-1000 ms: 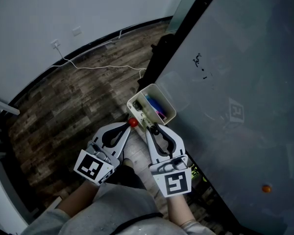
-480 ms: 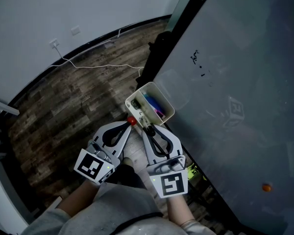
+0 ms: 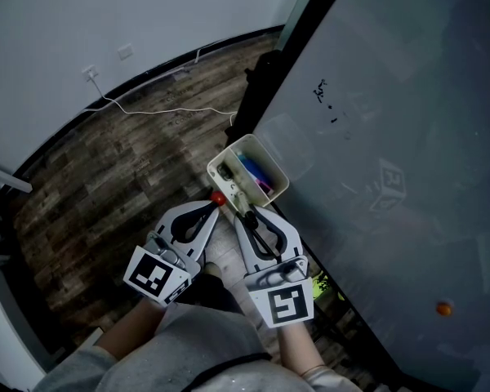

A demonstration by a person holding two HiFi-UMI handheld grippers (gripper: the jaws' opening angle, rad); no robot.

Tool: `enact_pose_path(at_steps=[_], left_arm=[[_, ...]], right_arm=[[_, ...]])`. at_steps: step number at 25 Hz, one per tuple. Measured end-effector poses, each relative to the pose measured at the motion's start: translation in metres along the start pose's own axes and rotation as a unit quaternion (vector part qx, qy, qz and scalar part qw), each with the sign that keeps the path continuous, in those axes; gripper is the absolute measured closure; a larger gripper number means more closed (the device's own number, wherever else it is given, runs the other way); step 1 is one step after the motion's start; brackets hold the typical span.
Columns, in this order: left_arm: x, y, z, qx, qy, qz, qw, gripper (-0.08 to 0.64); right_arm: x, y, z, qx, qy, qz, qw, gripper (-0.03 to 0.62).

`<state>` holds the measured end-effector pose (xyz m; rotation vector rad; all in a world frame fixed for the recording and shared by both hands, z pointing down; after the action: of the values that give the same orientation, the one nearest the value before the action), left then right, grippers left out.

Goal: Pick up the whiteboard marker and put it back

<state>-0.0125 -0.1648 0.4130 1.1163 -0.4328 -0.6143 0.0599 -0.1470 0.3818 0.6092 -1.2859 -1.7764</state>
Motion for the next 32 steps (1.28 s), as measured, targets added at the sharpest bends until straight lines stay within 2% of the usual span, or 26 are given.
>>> enact_pose_path(at_steps=[32], left_arm=[[-0.01,0.008,-0.018,-0.007,-0.015,-0.006,0.9998,0.545]], right_arm=[[-0.021,0.004,0.006,0.012,-0.017,0.0,1.0,0.495]])
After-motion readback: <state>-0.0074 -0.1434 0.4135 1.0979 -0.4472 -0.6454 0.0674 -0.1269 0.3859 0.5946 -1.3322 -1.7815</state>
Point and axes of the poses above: the fingertips, and each gripper's own axes: x forward along the fingers, z to its left, y out of its underside, the point moved 3 cm from there along -x, backward along the fingers, and after that the axes turned 11 degrees about -x, right-handed, at the moved point
